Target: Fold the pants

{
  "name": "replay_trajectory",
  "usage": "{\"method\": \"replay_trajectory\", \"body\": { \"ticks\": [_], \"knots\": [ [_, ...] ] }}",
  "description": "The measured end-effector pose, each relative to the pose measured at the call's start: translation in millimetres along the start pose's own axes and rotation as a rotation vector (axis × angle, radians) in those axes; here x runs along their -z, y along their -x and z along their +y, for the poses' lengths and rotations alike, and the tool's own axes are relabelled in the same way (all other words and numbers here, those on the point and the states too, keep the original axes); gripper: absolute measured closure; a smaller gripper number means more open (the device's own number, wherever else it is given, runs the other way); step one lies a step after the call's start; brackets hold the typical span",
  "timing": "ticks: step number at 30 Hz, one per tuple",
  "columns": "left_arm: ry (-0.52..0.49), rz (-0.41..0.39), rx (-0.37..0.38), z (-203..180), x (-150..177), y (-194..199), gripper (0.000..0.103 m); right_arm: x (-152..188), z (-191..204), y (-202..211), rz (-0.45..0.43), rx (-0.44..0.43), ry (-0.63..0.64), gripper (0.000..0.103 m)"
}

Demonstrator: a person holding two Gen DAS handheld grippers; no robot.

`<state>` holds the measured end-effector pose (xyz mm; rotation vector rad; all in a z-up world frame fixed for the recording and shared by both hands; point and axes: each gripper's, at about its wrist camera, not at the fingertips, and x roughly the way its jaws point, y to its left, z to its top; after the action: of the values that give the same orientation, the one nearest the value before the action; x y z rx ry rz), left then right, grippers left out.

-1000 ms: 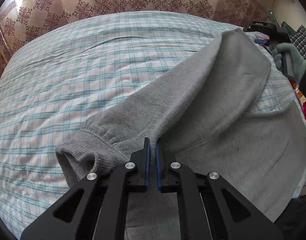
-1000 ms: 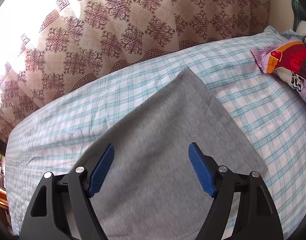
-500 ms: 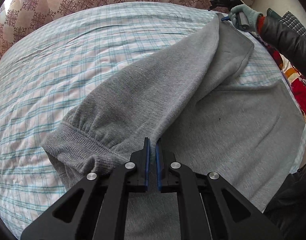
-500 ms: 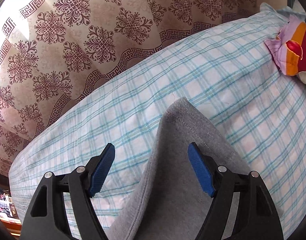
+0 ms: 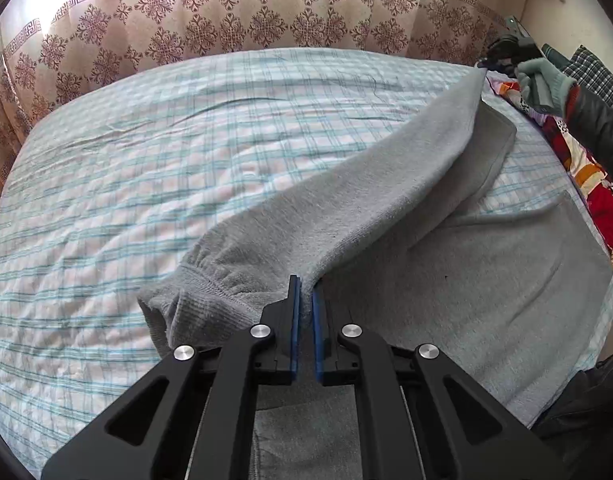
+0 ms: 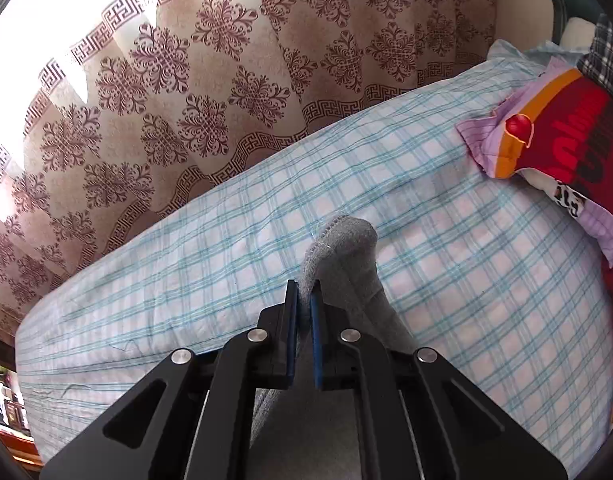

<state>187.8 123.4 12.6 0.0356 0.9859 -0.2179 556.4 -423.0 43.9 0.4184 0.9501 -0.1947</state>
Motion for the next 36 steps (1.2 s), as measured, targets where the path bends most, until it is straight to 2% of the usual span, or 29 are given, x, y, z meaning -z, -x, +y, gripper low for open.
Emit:
{"method": "replay_trajectory", "body": {
  "ticks": [3,7,13,18,28,36],
  "knots": [
    [0.012,-0.075,-0.029,13,-6,27,0.098,10,-27,44,-0.027,-0.075,-0.069,0.098],
    [0.011,-0.140,-0.014,22,-9,61,0.098,37,-63,105,-0.062,-0.110,-0.113,0.098],
    [-0.058,-0.175,-0.017,10,7,95,0.098,88,-104,196,-0.140,-0.144,-0.122,0.098],
    [-0.101,-0.188,-0.003,-2,33,120,0.097,134,-134,250,-0.182,-0.139,-0.109,0.098],
    [-0.208,-0.141,0.017,-24,88,136,0.097,247,-214,288,-0.160,-0.132,-0.249,0.098],
    [-0.311,-0.064,0.024,-39,115,120,0.097,320,-264,286,-0.119,-0.073,-0.332,0.098]
  ]
}}
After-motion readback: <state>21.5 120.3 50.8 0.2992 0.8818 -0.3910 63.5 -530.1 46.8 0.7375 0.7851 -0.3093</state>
